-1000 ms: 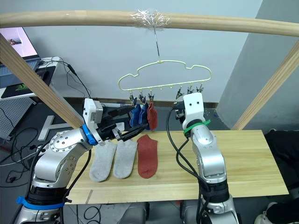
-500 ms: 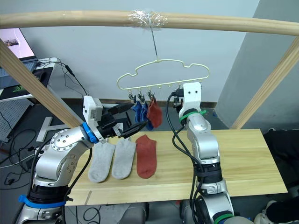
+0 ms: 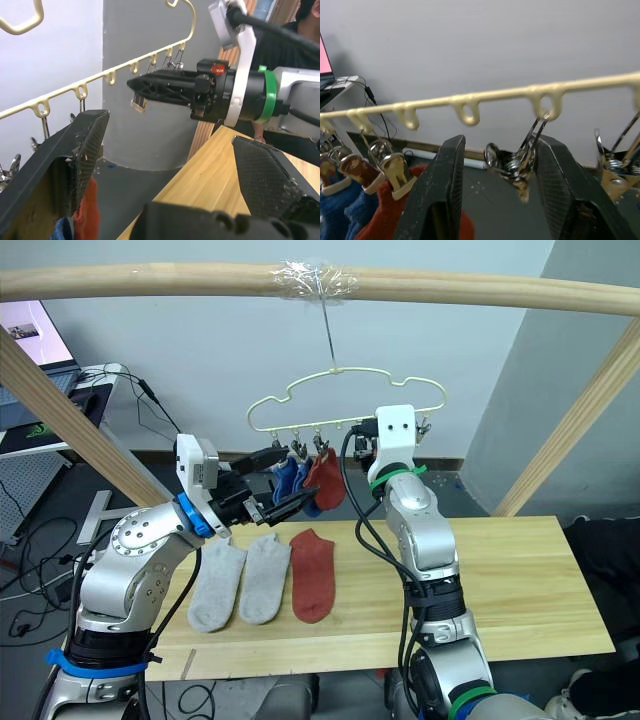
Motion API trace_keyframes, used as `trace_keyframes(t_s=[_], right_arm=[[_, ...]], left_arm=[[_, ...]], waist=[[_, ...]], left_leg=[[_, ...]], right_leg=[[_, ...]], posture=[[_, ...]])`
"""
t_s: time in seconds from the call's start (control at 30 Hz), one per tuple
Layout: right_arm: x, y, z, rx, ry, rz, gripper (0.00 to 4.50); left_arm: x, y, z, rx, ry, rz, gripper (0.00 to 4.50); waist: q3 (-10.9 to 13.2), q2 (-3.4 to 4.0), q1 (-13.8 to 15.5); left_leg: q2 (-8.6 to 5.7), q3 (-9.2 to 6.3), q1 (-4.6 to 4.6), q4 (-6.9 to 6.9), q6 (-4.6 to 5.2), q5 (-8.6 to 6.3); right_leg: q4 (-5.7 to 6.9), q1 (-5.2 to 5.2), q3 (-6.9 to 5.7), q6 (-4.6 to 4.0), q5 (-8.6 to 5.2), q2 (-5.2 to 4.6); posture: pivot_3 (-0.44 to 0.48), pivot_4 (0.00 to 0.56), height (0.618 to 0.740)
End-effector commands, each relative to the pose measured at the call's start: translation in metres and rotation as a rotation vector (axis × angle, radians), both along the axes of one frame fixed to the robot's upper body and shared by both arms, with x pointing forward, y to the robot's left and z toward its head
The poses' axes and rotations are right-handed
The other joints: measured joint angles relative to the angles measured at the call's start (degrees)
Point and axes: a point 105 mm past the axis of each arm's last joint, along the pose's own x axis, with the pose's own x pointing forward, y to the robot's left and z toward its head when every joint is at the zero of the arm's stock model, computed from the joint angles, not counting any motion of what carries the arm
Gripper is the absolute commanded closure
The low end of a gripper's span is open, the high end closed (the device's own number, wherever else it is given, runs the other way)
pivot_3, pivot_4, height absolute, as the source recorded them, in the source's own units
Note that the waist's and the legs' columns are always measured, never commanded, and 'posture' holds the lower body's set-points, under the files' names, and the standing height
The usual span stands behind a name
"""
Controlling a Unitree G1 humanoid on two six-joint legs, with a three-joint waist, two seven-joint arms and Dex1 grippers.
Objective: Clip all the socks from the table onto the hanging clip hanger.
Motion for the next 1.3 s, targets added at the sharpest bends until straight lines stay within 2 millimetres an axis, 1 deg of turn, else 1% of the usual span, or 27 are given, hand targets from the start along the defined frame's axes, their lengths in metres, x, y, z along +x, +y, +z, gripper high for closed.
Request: trace_keyframes(t_s=[0.03,0.43,0.73,0.77,0.83,0.9,0.97,1.07,1.13,1.17,1.23,1.3], right_arm=[[-0.001,0.004,0.018,0.018,-0.067,0.017,2.43],[0.001,0.004,0.02,0.02,-0.081,0.011,2.43],[0.004,0.001,0.019,0.019,-0.078,-0.004,2.43],[0.004,0.0,0.019,0.018,-0.076,-0.007,2.83],[0.005,-0.001,0.018,0.017,-0.075,-0.011,3.34],[0.006,-0.002,0.018,0.014,-0.078,-0.012,4.03],[0.005,-0.003,0.017,0.011,-0.08,-0.013,4.45],[0.004,-0.006,0.016,0.005,-0.081,-0.014,4.49],[0.003,-0.009,0.015,0.004,-0.077,-0.006,4.49],[0.002,-0.01,0.014,0.003,-0.07,0.004,4.49],[0.0,-0.01,0.01,-0.005,-0.037,0.052,4.49],[-0.003,-0.012,0.007,-0.021,-0.01,0.074,4.49]], left_arm=[[-0.006,-0.004,0.017,-0.014,-0.076,-0.016,0.0],[-0.008,-0.007,0.023,-0.038,-0.099,-0.027,0.0],[-0.009,-0.009,0.024,-0.043,-0.099,-0.031,0.0],[-0.009,-0.009,0.024,-0.044,-0.099,-0.03,0.0],[-0.009,-0.01,0.024,-0.046,-0.099,-0.03,0.0],[-0.009,-0.011,0.024,-0.048,-0.098,-0.031,0.0],[-0.01,-0.012,0.023,-0.051,-0.095,-0.032,0.0],[-0.012,-0.013,0.02,-0.05,-0.084,-0.035,0.0],[-0.013,-0.017,0.01,-0.027,-0.048,-0.047,0.0],[-0.014,-0.019,0.001,0.016,-0.03,-0.052,0.0],[-0.013,-0.021,-0.029,0.119,0.039,-0.031,0.0],[-0.004,-0.015,-0.061,0.185,0.133,0.056,0.0]], waist=[[0.0,0.0,0.0],[0.04,0.05,0.0],[0.05,0.07,0.0],[0.05,0.08,0.0],[0.06,0.08,0.0],[0.08,0.11,0.0],[0.08,0.11,0.0],[0.09,0.11,0.0],[0.09,0.11,0.0],[0.1,0.12,-0.01],[0.11,0.14,-0.07],[0.15,0.2,-0.06]], left_leg=[[0.0,0.0,0.0,0.0,0.0,0.0],[0.0,0.0,0.0,0.0,0.0,0.0],[0.0,0.0,0.0,0.0,0.0,0.0],[0.0,0.0,0.0,0.0,0.0,0.0],[0.0,0.0,0.0,0.0,0.0,0.0],[0.0,0.0,-0.01,0.0,0.0,0.0],[0.0,0.0,-0.01,0.0,0.0,0.0],[0.0,0.0,-0.01,0.0,0.0,0.0],[0.0,0.0,0.0,0.0,0.0,0.0],[0.0,0.0,0.0,0.0,0.0,0.0],[0.0,0.01,0.0,-0.01,0.01,-0.01],[-0.01,0.03,0.01,-0.01,0.01,-0.01]], right_leg=[[0.0,0.0,0.0,0.0,0.0,0.0],[0.0,0.0,0.0,0.02,-0.01,0.01],[0.0,0.0,0.0,0.03,-0.02,0.01],[0.0,0.0,0.0,0.03,-0.02,0.01],[0.0,0.0,0.0,0.03,-0.02,0.01],[-0.01,0.0,0.0,0.04,-0.02,0.01],[-0.01,0.0,0.0,0.04,-0.02,0.01],[-0.01,0.0,0.0,0.04,-0.02,0.01],[-0.01,0.0,0.01,0.04,-0.02,0.01],[-0.01,0.0,0.01,0.04,-0.02,0.01],[-0.01,0.0,0.02,0.07,-0.04,0.01],[-0.02,0.0,0.06,0.15,-0.09,0.0]], posture=[[0.22,0.2,0.74],[0.22,0.205,0.74],[0.218,0.208,0.74],[0.218,0.208,0.74],[0.218,0.208,0.74],[0.218,0.208,0.74],[0.218,0.211,0.74],[0.218,0.211,0.74],[0.218,0.211,0.74],[0.206,0.213,0.74],[0.206,0.213,0.74],[0.182,0.212,0.74]])
